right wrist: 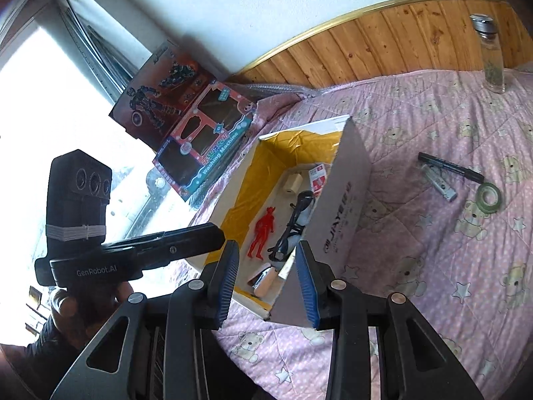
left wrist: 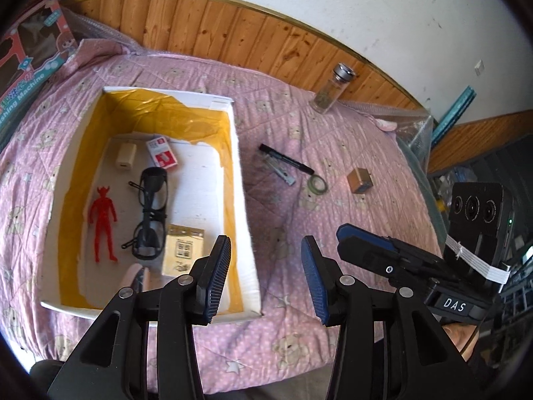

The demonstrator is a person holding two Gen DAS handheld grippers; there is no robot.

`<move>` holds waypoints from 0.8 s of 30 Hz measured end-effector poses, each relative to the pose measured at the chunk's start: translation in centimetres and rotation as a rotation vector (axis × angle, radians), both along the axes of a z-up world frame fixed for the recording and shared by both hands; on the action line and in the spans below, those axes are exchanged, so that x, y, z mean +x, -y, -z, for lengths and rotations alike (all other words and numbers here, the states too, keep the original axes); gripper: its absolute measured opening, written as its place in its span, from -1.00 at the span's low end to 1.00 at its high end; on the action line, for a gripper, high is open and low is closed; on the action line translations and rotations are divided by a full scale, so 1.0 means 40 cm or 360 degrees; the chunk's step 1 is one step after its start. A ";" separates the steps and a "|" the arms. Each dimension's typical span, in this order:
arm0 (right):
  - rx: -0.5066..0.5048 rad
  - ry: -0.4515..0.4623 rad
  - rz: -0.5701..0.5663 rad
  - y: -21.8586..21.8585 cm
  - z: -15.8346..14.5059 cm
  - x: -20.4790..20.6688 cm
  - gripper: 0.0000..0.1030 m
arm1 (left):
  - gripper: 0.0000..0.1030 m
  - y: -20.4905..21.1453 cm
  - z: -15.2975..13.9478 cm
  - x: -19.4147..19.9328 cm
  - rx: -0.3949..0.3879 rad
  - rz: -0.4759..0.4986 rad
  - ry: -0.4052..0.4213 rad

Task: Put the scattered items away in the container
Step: 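Move left tool to the white tube while right tool approaches green tape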

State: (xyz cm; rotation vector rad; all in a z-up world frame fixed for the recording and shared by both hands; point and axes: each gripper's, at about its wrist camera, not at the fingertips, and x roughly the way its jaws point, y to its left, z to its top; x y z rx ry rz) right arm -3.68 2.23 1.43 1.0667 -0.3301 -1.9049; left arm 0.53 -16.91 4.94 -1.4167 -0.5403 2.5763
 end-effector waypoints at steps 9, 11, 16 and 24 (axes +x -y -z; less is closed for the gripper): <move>-0.0031 0.0080 0.0241 -0.195 0.052 -0.050 -0.28 | -0.09 -0.168 0.034 -0.068 -0.0011 0.0118 0.0048; -0.0038 0.0092 0.0283 -0.227 0.059 -0.064 -0.28 | -0.09 -0.194 0.037 -0.091 -0.0017 0.0135 0.0051; -0.0040 0.0112 0.0358 -0.280 0.071 -0.095 -0.28 | -0.09 -0.244 0.044 -0.153 -0.0016 0.0140 0.0065; 0.0068 0.0097 0.0453 -0.335 0.088 -0.151 -0.28 | -0.09 -0.291 0.097 -0.261 -0.0055 0.0115 0.0126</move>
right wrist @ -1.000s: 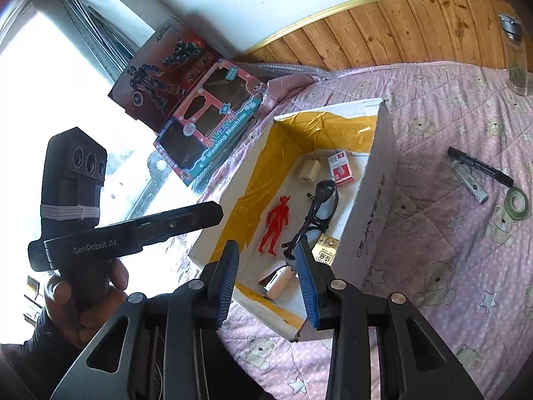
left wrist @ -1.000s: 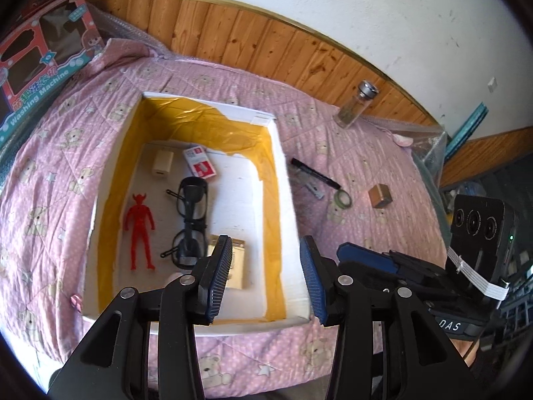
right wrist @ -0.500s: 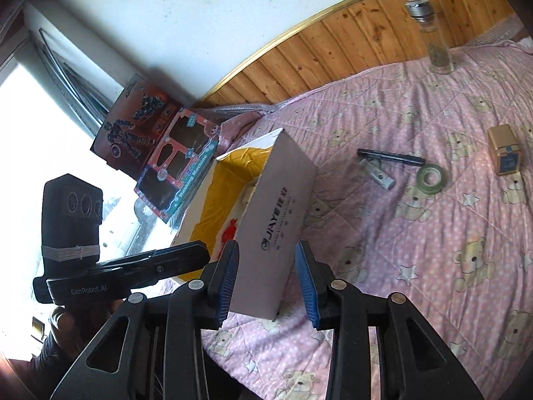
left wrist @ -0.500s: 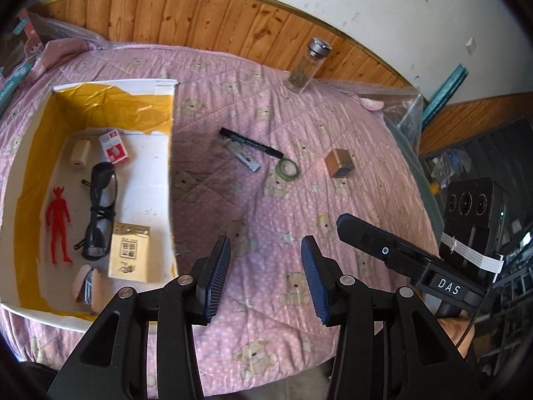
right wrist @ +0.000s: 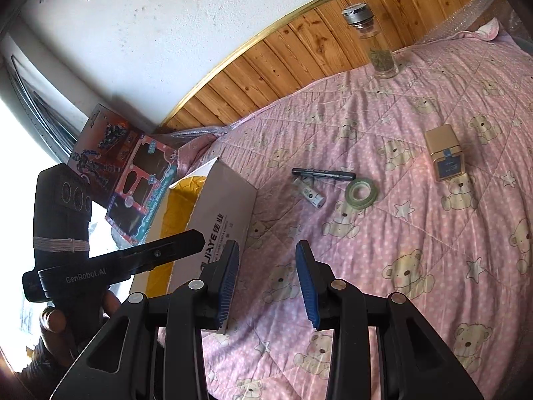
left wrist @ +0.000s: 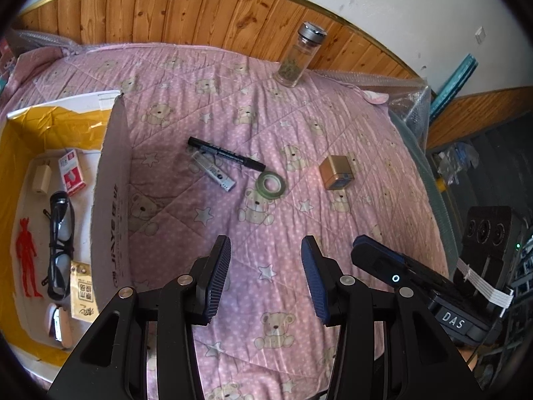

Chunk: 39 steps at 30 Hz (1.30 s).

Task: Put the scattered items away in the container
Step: 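Move left tool to the white tube while right tool approaches green tape, then close left tool on the white tube while right tool grasps the green tape roll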

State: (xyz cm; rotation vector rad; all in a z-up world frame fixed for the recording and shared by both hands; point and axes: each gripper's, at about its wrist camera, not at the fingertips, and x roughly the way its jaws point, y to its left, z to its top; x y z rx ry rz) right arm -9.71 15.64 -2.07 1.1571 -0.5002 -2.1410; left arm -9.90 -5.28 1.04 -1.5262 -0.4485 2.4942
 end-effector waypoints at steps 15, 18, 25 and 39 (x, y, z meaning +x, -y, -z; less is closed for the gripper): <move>0.0227 0.0049 0.0010 0.008 0.071 -0.151 -0.28 | -0.09 0.020 0.206 -0.230 -0.0013 -0.0208 0.0232; 0.0289 0.0050 -0.0004 0.022 0.091 -0.187 -0.29 | -0.09 0.033 0.242 -0.266 -0.0012 -0.0260 0.0258; 0.0414 0.0069 -0.0043 0.064 0.153 -0.264 -0.29 | -0.09 0.040 0.318 -0.333 -0.0055 -0.0313 0.0326; 0.0716 0.0036 -0.0061 0.120 0.297 -0.362 -0.33 | 0.18 0.008 0.362 -0.389 -0.0149 -0.0316 0.0254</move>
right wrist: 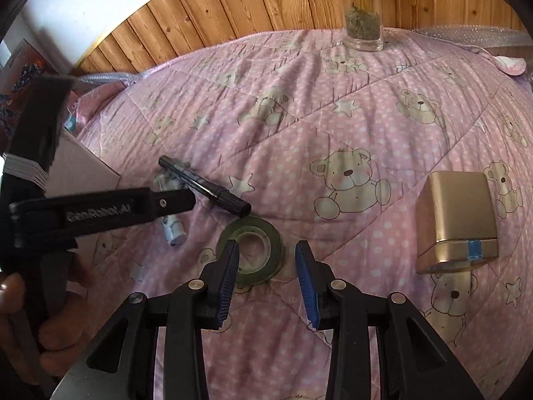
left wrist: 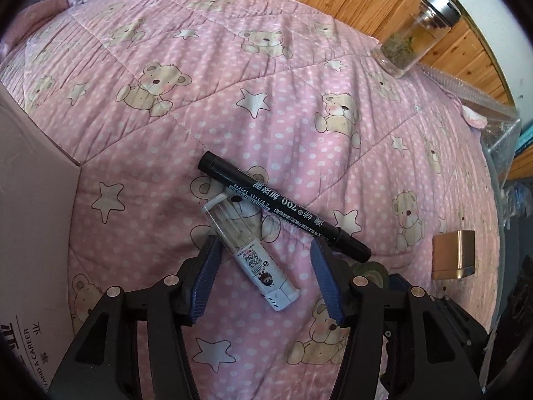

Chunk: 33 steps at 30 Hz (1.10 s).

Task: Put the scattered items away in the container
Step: 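Close left tool on the white tube while right tool grasps the green tape roll, then carry the white tube and green tape with both tools over the cardboard box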

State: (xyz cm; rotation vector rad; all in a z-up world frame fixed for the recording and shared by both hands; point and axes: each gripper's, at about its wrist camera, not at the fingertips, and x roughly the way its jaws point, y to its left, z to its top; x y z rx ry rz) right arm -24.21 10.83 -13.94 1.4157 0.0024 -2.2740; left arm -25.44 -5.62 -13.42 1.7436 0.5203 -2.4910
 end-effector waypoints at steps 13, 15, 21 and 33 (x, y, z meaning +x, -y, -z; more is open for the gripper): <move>-0.0077 0.0029 0.0074 -0.031 -0.011 -0.002 -0.71 | -0.63 0.055 -0.016 0.047 0.0033 0.0012 -0.0036; -0.0135 0.0069 0.0096 -0.046 -0.013 0.001 -0.71 | -0.63 0.050 -0.029 0.060 0.0035 0.0028 -0.0050; -0.0191 0.0093 0.0108 -0.055 -0.028 0.031 -0.71 | -0.63 0.041 -0.063 0.093 0.0013 0.0049 -0.0084; -0.0382 0.0164 0.0197 -0.110 -0.064 0.096 -0.71 | -0.63 0.030 -0.093 0.193 0.0061 0.0077 -0.0079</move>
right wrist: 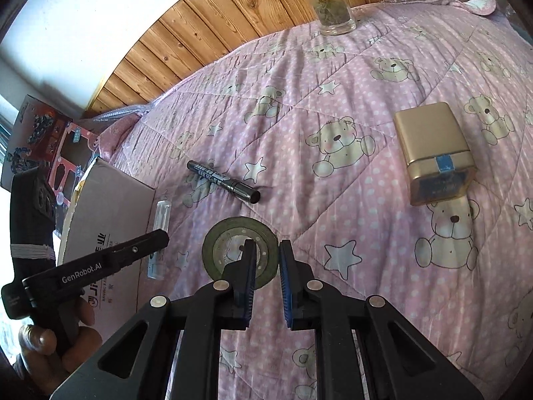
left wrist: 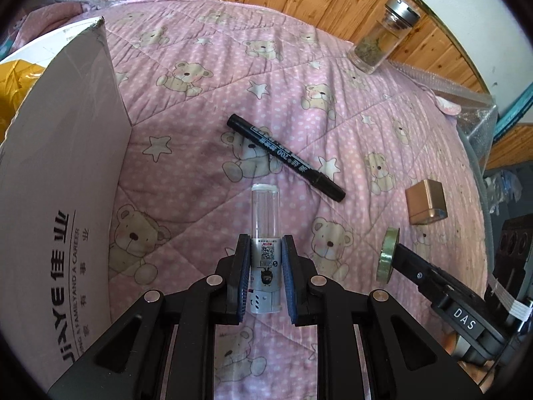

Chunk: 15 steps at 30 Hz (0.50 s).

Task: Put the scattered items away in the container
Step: 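Carry the white tube and green tape with both tools over the cardboard box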

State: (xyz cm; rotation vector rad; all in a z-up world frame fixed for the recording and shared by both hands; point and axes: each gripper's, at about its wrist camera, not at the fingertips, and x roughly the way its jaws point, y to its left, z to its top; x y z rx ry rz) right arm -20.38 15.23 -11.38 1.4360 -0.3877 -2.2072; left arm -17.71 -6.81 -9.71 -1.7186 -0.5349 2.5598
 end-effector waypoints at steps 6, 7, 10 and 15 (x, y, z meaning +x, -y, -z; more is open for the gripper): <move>-0.0018 -0.0001 0.0017 -0.016 -0.007 0.062 -0.71 | -0.63 -0.032 -0.016 0.052 0.0002 0.0046 -0.0011; -0.0020 0.0002 0.0021 -0.019 -0.006 0.073 -0.71 | -0.63 -0.037 -0.019 0.060 0.0003 0.0051 -0.0013; -0.0023 0.0009 0.0034 -0.031 -0.010 0.109 -0.71 | -0.63 -0.051 -0.034 0.086 0.0005 0.0071 -0.0028; -0.0019 -0.0005 0.0039 -0.043 -0.029 0.172 -0.71 | -0.63 -0.050 -0.057 0.136 0.0027 0.0072 -0.0055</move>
